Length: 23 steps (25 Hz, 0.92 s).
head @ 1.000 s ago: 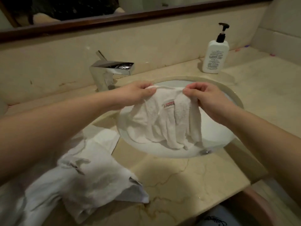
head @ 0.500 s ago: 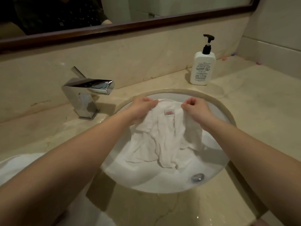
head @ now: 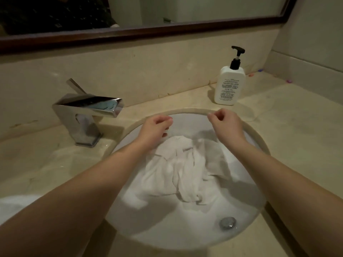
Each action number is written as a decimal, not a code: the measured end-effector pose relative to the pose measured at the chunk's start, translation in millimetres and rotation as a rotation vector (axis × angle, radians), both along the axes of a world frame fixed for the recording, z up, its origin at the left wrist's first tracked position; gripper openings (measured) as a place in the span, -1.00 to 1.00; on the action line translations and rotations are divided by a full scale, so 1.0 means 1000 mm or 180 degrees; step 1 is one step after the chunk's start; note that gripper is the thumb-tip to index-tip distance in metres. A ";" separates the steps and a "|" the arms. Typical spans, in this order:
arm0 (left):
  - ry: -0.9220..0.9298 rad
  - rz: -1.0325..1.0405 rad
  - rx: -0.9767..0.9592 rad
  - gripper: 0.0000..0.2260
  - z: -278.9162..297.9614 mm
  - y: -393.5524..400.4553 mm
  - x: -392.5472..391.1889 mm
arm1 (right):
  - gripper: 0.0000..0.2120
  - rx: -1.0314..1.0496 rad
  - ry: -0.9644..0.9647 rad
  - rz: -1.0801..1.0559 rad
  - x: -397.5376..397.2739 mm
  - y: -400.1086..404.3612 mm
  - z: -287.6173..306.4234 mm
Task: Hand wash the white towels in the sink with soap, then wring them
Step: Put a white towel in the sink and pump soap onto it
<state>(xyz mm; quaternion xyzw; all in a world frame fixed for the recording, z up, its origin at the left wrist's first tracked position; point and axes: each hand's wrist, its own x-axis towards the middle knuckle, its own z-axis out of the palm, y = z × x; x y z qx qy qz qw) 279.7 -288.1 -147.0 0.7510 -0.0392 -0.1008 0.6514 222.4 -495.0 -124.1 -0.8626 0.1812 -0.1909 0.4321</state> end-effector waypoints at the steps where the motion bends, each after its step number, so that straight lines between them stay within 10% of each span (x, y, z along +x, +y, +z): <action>1: -0.0084 -0.0006 -0.0021 -0.90 0.002 -0.002 0.000 | -0.78 -0.0008 -0.0208 -0.0160 0.005 -0.003 0.008; 8: -0.0298 -0.0178 -0.0091 -0.84 -0.002 -0.016 -0.004 | -0.37 -0.0354 -0.0984 -0.1088 0.056 -0.032 0.020; 16: -0.0218 -0.0145 -0.0268 -0.84 -0.003 -0.023 -0.007 | 0.13 0.0393 -0.0635 -0.0662 0.098 -0.071 0.031; 23: -0.0327 -0.0182 -0.0222 -0.83 -0.005 -0.022 -0.008 | -0.52 0.0425 -0.0671 -0.0499 0.084 -0.062 0.024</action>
